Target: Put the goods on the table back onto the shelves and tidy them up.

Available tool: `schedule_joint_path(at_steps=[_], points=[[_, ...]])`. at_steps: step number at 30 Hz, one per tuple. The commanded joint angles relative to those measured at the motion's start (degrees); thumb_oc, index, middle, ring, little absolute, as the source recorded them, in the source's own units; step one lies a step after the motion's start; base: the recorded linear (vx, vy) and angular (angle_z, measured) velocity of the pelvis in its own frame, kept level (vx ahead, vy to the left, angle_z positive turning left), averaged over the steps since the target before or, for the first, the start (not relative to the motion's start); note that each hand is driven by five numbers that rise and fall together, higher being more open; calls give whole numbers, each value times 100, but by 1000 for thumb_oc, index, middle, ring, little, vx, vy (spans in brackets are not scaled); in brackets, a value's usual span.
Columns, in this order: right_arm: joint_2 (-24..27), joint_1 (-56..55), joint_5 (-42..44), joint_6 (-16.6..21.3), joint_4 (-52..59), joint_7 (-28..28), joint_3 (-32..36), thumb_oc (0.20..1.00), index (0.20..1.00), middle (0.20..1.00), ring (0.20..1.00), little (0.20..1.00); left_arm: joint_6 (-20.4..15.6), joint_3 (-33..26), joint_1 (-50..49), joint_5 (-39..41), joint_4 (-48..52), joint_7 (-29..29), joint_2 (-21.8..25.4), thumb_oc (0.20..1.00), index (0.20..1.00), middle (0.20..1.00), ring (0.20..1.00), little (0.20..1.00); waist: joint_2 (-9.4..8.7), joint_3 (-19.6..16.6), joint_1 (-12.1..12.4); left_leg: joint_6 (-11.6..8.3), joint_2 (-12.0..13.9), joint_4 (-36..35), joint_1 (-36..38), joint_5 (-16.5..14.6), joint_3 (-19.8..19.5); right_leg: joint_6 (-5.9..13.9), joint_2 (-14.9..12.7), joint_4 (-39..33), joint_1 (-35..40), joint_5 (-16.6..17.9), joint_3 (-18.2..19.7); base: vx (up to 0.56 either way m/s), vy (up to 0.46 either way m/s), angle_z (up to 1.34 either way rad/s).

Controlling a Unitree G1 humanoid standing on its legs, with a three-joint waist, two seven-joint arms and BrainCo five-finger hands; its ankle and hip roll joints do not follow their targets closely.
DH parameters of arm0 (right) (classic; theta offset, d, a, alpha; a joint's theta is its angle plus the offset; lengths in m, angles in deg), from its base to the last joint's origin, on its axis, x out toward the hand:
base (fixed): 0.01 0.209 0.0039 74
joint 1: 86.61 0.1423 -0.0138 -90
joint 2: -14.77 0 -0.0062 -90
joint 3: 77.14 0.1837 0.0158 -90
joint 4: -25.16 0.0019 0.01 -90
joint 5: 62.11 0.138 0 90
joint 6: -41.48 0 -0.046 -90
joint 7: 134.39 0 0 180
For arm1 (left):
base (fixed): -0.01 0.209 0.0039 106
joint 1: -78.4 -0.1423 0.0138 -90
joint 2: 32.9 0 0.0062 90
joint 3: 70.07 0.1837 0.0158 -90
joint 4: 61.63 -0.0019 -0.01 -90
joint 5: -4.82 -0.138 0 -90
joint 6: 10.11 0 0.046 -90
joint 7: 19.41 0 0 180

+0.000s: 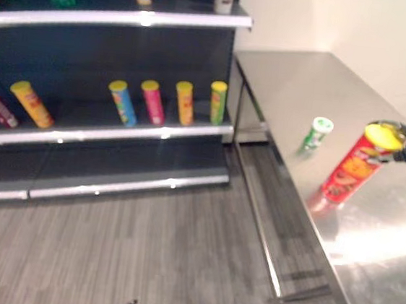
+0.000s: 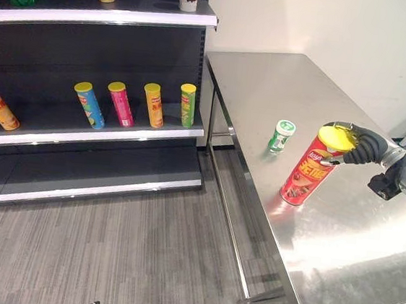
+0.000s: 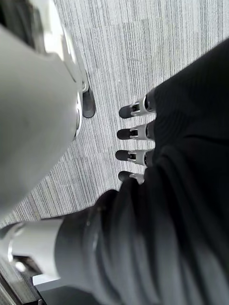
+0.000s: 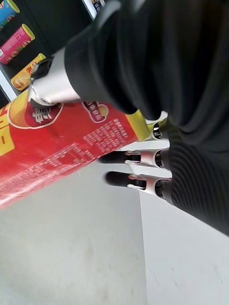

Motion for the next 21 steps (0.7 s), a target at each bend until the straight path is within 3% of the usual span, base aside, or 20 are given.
schedule_joint_path(at_steps=[1,6,12,15,17,18,21], points=[[93,503,33,39,-24,101,-290,200,200,200,200,200,-87,192,488,109,-244,-73,303,1000,1000,1000,1000,1000,-246,-76,189,-430,65,13,165,-90,394,256,44,49,478,-689,-275,-1,-37,7],[173,164,222,63,395,217,271,200,200,200,200,200,-88,75,494,135,-203,-82,347,1000,1000,1000,1000,1000,-235,-34,161,-470,100,13,177,-65,412,234,67,49,496,-714,-316,2,-42,6],[119,-812,560,324,1454,515,1878,200,200,200,200,200,-116,-121,454,121,-141,-89,339,1000,1000,1000,1000,1000,-169,-5,96,-512,172,13,208,-38,419,182,127,49,518,-791,-340,14,-65,5],[-380,-1086,927,552,2125,714,2788,200,200,200,200,200,-137,-213,430,127,-81,-104,319,1000,1000,1000,1000,1000,-106,77,142,-491,215,146,150,-6,296,123,170,49,511,-874,-299,1,-113,3],[-534,-1089,1009,607,2253,756,2914,200,200,200,200,200,-144,-208,447,152,-56,-105,323,1000,1000,1000,1000,1000,-114,124,180,-477,213,390,10,-58,205,108,162,53,502,-888,-298,-68,-52,-1],[-862,-1029,1032,674,2446,883,3093,200,200,200,200,200,-167,-228,491,300,47,-136,292,1000,1000,1000,1000,1000,-126,287,260,-510,164,973,-369,-123,6,73,109,78,496,-914,-336,-111,-29,5],[-979,-1056,802,705,2610,1037,3195,200,200,200,200,200,-179,-236,504,471,219,-200,267,1000,1000,1000,1000,1000,-109,402,296,-652,214,1330,-661,43,-132,59,72,75,531,-934,-450,-36,64,36]])
